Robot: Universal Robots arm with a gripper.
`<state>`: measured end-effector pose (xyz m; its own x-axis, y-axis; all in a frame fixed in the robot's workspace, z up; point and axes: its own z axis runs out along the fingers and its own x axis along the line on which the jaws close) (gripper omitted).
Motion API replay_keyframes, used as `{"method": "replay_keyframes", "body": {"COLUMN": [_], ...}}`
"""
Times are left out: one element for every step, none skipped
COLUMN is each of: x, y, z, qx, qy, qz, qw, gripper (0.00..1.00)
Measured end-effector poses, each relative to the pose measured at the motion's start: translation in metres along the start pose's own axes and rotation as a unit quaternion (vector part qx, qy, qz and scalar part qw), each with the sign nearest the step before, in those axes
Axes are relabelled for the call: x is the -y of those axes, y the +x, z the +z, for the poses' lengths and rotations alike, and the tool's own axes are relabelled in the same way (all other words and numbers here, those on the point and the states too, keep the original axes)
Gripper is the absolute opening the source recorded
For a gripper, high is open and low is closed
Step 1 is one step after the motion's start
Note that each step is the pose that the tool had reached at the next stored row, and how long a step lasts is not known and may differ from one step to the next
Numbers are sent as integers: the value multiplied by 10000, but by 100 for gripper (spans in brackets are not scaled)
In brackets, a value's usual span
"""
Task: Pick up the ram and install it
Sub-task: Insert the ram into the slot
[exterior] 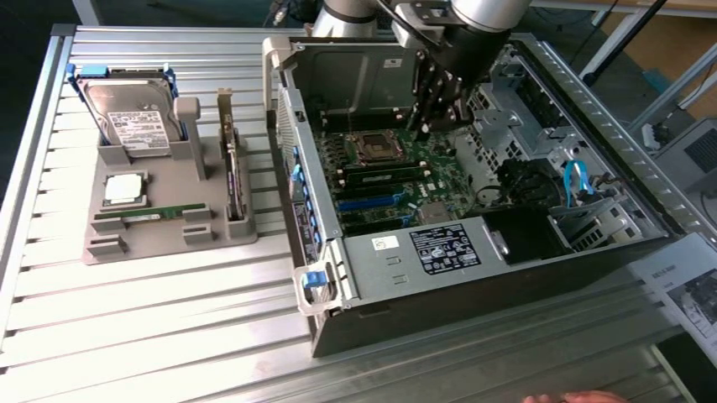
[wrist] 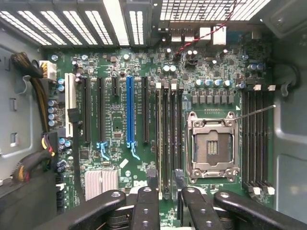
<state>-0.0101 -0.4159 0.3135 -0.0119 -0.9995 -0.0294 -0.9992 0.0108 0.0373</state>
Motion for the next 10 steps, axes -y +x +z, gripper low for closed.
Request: {"method": "replay_keyframes", "body": {"x": [-1, -1, -2, -2, -3, -3, -4, -5, -5, -6], "y": [-1, -1, -2, -2, -2, -3, -3, -4, -4, -4], "z": [-18, -32, -46, -61, -75, -91, -110, -122, -134, -148], "qx": [0, 0, 0, -1, -1, -1, -1, -1, -1, -1], "qy": [0, 0, 0, 0, 0, 0, 0, 0, 0, 0], "qz": [0, 0, 0, 0, 0, 0, 0, 0, 0, 0], "qw": [10000, 10000, 10000, 10000, 10000, 10000, 10000, 10000, 10000, 10000], "gripper": [26, 26, 26, 26, 26, 26, 26, 26, 26, 26]}}
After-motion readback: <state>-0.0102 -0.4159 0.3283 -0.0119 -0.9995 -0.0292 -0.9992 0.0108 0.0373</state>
